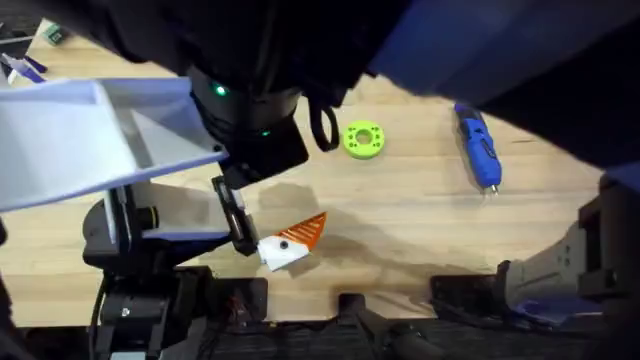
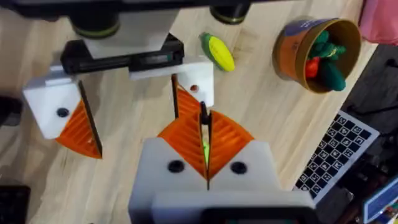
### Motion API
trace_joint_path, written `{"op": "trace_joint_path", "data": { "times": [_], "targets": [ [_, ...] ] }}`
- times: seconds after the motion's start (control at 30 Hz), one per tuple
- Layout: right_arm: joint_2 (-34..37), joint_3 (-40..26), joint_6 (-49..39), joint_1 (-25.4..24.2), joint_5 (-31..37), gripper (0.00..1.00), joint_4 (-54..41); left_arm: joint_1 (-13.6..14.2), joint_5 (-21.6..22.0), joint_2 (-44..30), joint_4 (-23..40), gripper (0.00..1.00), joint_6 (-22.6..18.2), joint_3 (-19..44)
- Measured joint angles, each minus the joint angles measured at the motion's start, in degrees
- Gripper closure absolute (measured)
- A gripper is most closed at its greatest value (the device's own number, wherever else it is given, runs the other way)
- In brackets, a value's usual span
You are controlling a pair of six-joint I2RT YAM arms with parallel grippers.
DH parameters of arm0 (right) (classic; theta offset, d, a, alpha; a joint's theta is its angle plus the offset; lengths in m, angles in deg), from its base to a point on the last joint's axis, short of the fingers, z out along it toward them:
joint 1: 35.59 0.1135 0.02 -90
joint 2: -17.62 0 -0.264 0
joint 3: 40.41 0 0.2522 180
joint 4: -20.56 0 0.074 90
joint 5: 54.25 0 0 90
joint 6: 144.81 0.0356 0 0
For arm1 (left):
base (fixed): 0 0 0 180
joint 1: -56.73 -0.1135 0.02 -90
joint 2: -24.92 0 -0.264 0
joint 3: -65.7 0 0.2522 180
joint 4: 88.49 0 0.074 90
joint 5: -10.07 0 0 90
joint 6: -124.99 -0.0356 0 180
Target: Pick up the gripper from the table and insert it into the empty holder that is missing its gripper. Then pick up a screw, insert it into the mounting hole, and use the screwdriver to tighten it. Finally, clean up the table by picking up the vegetable and placing it into the bucket.
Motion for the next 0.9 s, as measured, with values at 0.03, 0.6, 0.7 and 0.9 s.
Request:
{"op": "trace_joint_path", "data": {
  "times": [0.03,0.6,0.7,0.9],
  "targets": [
    [0.0,0.0,-0.1,0.0,0.0,0.995,-0.1,0.0,0.0,0.0,0.0,0.015,0.0,0.0],
    [0.0,0.0,-2.5,-0.5,0.3,0.995,-1.8,0.0,0.0,0.0,0.0,0.016,0.0,0.0],
    [0.0,0.0,-3.3,-0.5,0.3,0.995,-1.6,0.0,0.0,0.0,0.0,0.015,0.0,0.0],
    [0.2,0.0,-4.8,-0.5,0.3,0.995,-1.4,0.0,0.0,0.0,0.0,0.015,0.0,0.0]
  ]
}}
